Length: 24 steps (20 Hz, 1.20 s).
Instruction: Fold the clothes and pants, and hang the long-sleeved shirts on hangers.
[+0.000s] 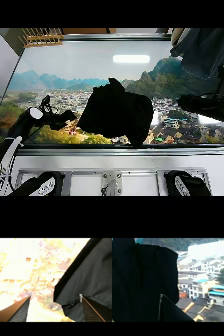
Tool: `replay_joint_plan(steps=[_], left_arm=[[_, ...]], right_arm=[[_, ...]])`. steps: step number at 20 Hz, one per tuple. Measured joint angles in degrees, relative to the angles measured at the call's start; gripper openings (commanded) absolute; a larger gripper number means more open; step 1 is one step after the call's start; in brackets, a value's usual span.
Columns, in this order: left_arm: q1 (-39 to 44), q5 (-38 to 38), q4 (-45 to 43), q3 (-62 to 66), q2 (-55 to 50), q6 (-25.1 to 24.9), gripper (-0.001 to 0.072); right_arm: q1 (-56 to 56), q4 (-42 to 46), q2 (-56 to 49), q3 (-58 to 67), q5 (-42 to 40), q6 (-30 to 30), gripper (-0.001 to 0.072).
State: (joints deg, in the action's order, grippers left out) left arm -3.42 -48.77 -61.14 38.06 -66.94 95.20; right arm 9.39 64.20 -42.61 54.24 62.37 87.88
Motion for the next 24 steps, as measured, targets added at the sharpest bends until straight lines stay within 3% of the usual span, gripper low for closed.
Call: replay_joint_plan(steps=[7, 8, 9, 10, 11, 13, 14, 19, 24], left_arm=[[5.8, 2.6, 4.7, 2.0, -8.0, -2.7, 0.0666], [7.1, 2.7, 5.1, 3.3, -9.5, -2.8, 0.0543], [8.3, 2.8, 5.3, 4.7, -11.0, -2.9, 0.0289], [9.5, 2.7, 5.3, 6.0, -12.5, -3.0, 0.0095], [10.3, 2.6, 5.3, 7.2, -13.6, -3.2, 0.0008], [11.4, 1.9, 5.3, 9.4, -15.3, -3.2, 0.0009], [11.6, 1.4, 5.1, 10.4, -15.5, -3.2, 0.0009], [12.2, -0.1, 1.3, 11.9, -13.2, -3.3, 0.0009], [12.3, 0.2, -0.3, 9.7, -10.7, -3.3, 0.0009]], right_arm=[[0.0, -2.5, -0.2, 0.0, 0.9, 0.0, 0.0021], [0.0, -2.6, -0.2, 0.0, 1.7, 0.0, 0.0023], [0.0, -2.6, -0.3, 0.0, 2.8, 0.0, 0.0027], [0.0, -2.8, -0.5, -0.1, 4.0, 0.0, 0.0029], [0.0, -2.9, -0.7, -0.3, 5.2, 0.0, 0.0078], [-0.1, -2.9, -0.9, -1.6, 7.3, 0.0, 0.0626], [-0.1, -2.9, -1.0, -2.9, 8.0, 0.0, 0.0698], [-2.6, -4.8, -1.1, -16.8, 7.5, 3.8, 0.0698], [-13.4, -11.5, -1.4, -31.6, -2.6, 11.0, 0.0698]])
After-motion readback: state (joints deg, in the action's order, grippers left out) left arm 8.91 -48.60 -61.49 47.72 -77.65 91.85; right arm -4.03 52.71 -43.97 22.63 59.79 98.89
